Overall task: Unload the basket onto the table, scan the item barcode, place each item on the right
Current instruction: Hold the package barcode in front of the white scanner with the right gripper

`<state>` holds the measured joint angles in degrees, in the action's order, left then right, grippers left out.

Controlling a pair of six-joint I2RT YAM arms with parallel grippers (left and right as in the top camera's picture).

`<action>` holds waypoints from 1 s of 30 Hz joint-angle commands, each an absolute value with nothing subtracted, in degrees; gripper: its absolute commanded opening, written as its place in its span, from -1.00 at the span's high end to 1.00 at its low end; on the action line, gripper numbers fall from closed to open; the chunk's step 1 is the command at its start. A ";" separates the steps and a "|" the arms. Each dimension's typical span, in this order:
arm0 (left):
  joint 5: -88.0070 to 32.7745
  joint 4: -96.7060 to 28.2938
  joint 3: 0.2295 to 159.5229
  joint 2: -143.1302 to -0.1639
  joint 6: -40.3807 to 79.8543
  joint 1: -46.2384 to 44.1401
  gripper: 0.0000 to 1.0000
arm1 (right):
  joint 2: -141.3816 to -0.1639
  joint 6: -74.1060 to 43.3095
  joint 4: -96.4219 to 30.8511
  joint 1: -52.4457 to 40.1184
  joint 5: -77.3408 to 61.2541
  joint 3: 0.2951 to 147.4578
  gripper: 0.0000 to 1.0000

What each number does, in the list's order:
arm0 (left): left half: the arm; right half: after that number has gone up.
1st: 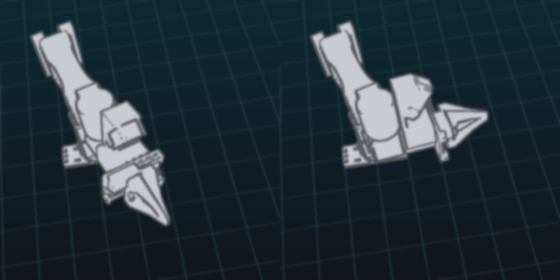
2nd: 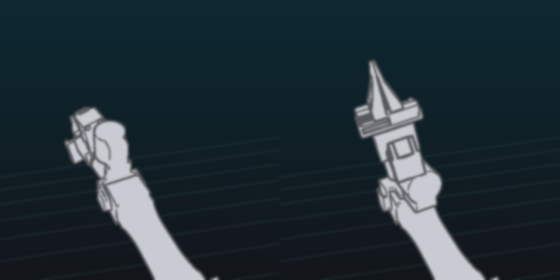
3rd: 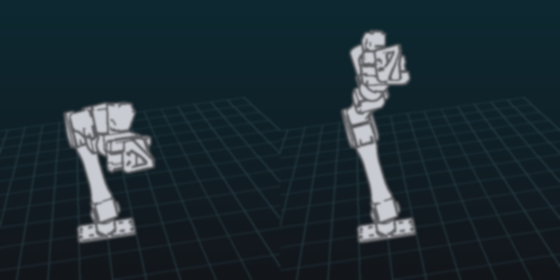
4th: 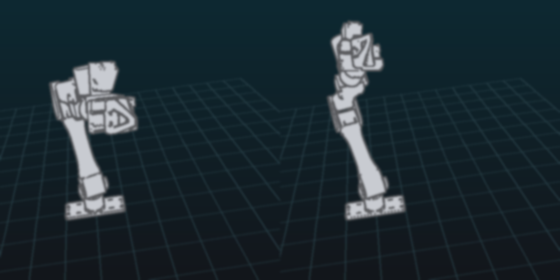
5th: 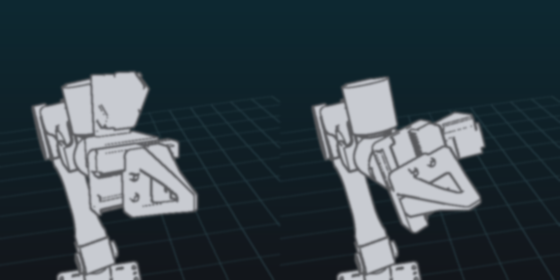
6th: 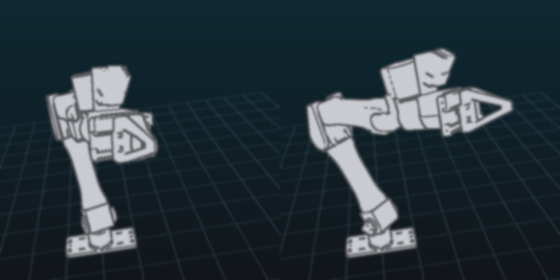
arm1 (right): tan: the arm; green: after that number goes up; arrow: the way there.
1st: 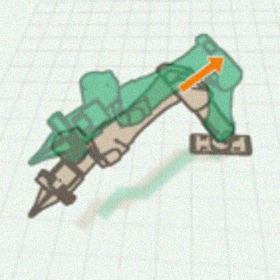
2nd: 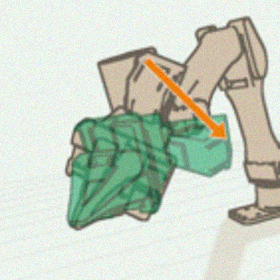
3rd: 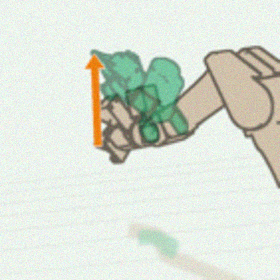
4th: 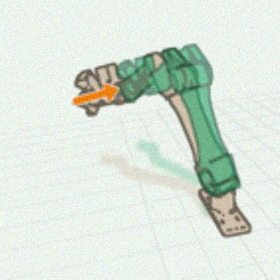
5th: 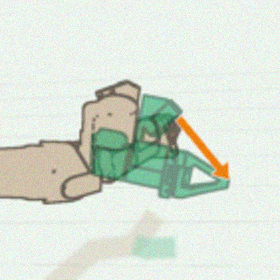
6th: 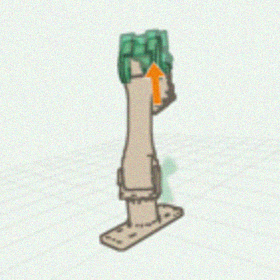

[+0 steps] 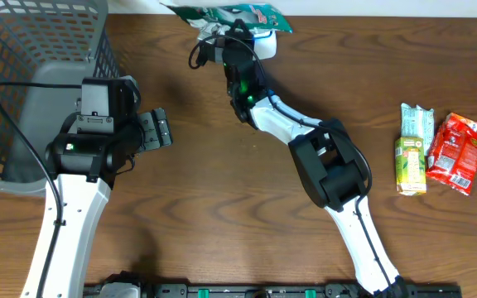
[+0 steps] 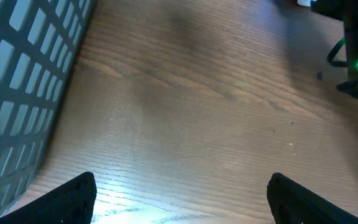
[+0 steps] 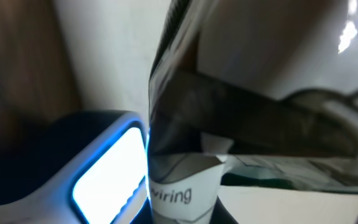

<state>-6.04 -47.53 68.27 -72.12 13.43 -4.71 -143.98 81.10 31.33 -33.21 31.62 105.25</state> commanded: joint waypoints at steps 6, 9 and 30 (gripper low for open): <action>-5.54 -47.55 69.60 -72.01 12.71 -4.56 -0.78 | -143.90 73.01 31.99 -34.33 34.26 105.75 0.98; -5.54 -47.55 69.60 -72.01 12.71 -4.56 -0.78 | -143.59 72.88 34.59 -34.33 35.55 105.75 0.98; -5.54 -47.53 69.60 -72.01 12.71 -4.56 -0.77 | -109.06 27.40 -22.63 -30.20 29.43 105.75 0.98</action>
<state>-6.04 -47.55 68.27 -72.12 13.43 -4.71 -114.54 41.60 -15.90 -31.81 31.07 105.36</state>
